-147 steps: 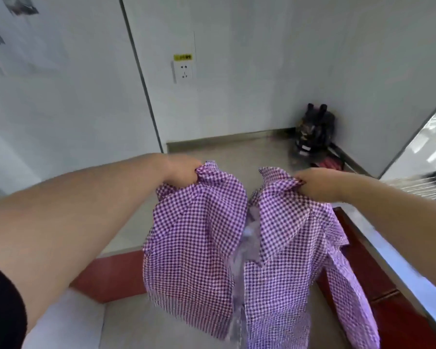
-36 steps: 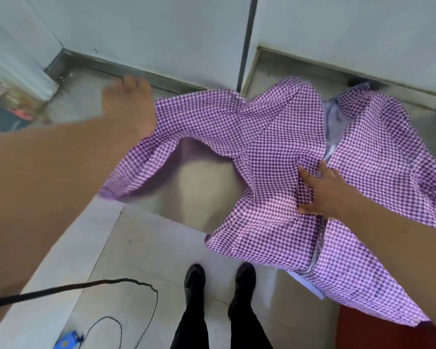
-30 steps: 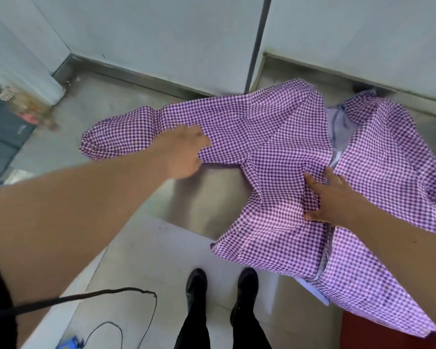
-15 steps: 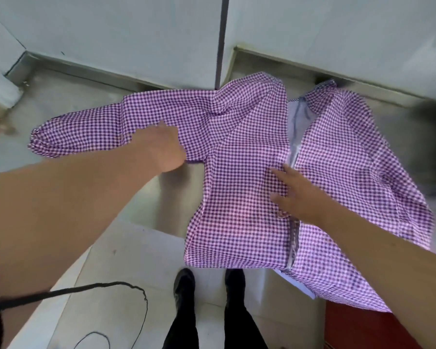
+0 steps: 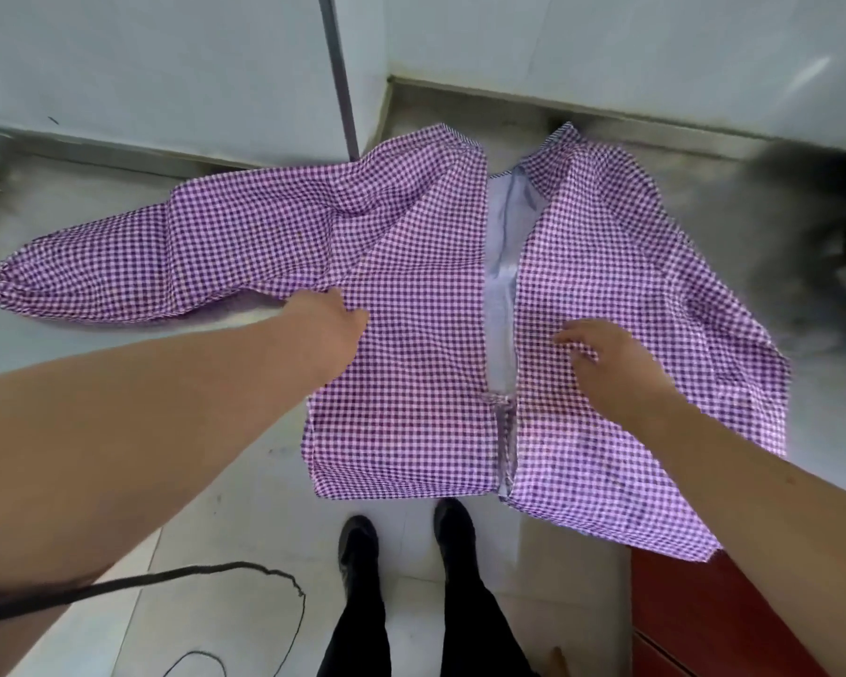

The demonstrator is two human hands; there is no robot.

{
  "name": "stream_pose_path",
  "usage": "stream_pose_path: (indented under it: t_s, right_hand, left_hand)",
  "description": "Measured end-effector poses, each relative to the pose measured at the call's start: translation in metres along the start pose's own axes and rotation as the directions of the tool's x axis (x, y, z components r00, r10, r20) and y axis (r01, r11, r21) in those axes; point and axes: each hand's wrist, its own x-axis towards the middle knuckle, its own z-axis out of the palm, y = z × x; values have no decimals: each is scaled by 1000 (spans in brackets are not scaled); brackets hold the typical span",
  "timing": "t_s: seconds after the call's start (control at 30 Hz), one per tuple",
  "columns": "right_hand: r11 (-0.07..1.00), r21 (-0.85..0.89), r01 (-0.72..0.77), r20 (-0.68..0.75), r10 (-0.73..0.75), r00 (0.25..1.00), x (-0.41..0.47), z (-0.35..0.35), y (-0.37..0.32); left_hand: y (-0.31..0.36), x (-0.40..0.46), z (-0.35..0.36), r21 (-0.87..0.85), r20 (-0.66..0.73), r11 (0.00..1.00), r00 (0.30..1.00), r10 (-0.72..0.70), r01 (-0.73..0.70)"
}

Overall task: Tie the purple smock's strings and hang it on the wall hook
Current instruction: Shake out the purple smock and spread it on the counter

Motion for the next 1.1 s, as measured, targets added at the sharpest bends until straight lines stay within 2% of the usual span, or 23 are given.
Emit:
stream_pose_path:
  t_s: [0.03, 0.13, 0.23, 0.3, 0.37, 0.4, 0.5, 0.6, 0.67, 0.7, 0.73, 0.77, 0.8, 0.83, 0.87, 0.9, 0.93, 0.97, 1.0, 1.03, 1.07, 1.1]
  right_hand:
    - [999, -17, -39, -88, 37, 995, 1, -7, 9]
    - [951, -77, -300, -251, 273, 929, -9, -40, 33]
    - [869, 34, -494, -337, 475, 813, -26, -70, 66]
    - [784, 175, -596, -296, 619, 727, -28, -81, 87]
    - [678, 247, -693, -217, 735, 642, -24, -86, 106]
    - [658, 245, -712, -174, 753, 635, -22, -87, 114]
    - [736, 113, -667, -137, 677, 723, -14, -85, 121]
    - [739, 250, -626, -114, 665, 738, 4, -91, 125]
    - [764, 365, -532, -275, 634, 723, 15, -105, 122]
    - [821, 359, -444, -393, 564, 726, 18, -113, 117]
    - [901, 283, -330, -512, 432, 742, 18, -121, 107]
    - [974, 135, -179, -586, 225, 778, 18, -126, 101]
    - [999, -46, 17, -583, -40, 812, 15, -128, 91]
    - [949, -223, 221, -470, -303, 829, 11, -127, 85]
    - [848, -368, 381, -272, -490, 828, 6, -120, 86]
    - [761, -440, 477, -41, -547, 836, 2, -111, 88]
    - [738, -457, 497, 154, -485, 861, -2, -104, 92]
    - [774, -444, 451, 261, -369, 892, -4, -102, 92]
    - [847, -409, 339, 274, -241, 931, -7, -100, 92]
    - [923, -326, 205, 206, -143, 968, -7, -99, 94]
    - [976, -202, 78, 58, -68, 996, -5, -97, 97]
    - [997, -71, -20, -126, 11, 992, 1, -96, 100]
  left_hand:
    - [3, 0, -5, -25, -41, 1000, 999, 13, -14]
    - [21, 11, -19, -209, -167, 969, 981, 99, -133]
    - [55, 23, -41, -311, -251, 903, 942, 223, -296]
    - [78, 29, -58, -295, -321, 875, 902, 289, -385]
    - [100, 36, -73, -281, -343, 853, 876, 340, -441]
    - [111, 40, -81, -274, -331, 848, 873, 359, -453]
    - [133, 48, -98, -241, -281, 865, 885, 372, -441]
    - [146, 57, -108, -177, -240, 894, 899, 367, -413]
    - [149, 63, -111, -157, -271, 901, 895, 354, -404]
    - [150, 65, -113, -153, -294, 903, 891, 347, -402]
    - [151, 67, -117, -145, -312, 904, 886, 343, -401]
    - [151, 68, -121, -135, -320, 907, 884, 340, -398]
    - [151, 68, -125, -132, -320, 911, 887, 333, -390]
    - [152, 69, -129, -134, -316, 916, 893, 322, -378]
    - [152, 69, -132, -139, -313, 919, 897, 313, -370]
    - [153, 70, -135, -139, -312, 920, 898, 310, -366]
    - [153, 70, -137, -138, -312, 920, 897, 312, -368]
    - [153, 71, -138, -135, -307, 920, 898, 315, -368]
    - [153, 71, -139, -127, -300, 920, 898, 321, -371]
    - [153, 72, -138, -117, -294, 920, 898, 327, -373]
    - [153, 73, -137, -112, -298, 920, 896, 330, -376]
    - [154, 75, -135, -118, -312, 917, 891, 330, -381]
